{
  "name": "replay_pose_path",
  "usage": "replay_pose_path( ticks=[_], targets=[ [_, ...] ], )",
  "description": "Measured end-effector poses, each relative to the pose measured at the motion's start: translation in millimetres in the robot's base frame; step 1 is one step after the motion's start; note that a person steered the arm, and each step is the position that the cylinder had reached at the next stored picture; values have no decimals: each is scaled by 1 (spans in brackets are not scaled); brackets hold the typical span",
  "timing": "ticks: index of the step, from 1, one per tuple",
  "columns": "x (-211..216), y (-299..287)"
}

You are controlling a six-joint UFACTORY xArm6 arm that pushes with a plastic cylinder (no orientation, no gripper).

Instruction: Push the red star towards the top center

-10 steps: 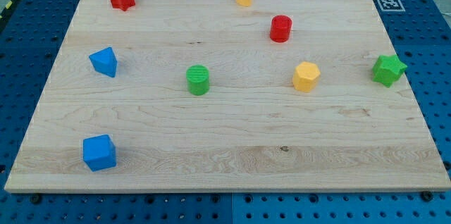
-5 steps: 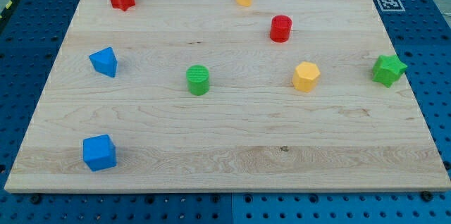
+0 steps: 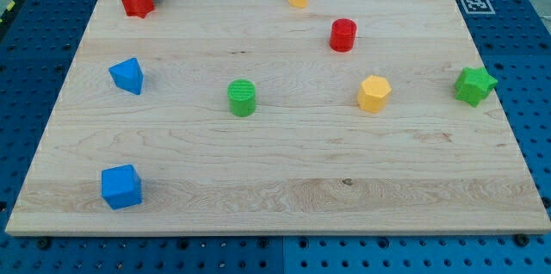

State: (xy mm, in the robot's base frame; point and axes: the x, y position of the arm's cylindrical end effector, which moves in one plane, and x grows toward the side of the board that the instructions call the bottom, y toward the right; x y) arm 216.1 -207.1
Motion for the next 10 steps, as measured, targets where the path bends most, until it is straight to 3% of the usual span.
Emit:
replay_pose_path(
  ticks=[1, 4, 5, 7, 10],
  targets=[
    [-24, -11],
    [-18, -76],
    [16, -75],
    [54, -19],
    [32, -5]
  ],
)
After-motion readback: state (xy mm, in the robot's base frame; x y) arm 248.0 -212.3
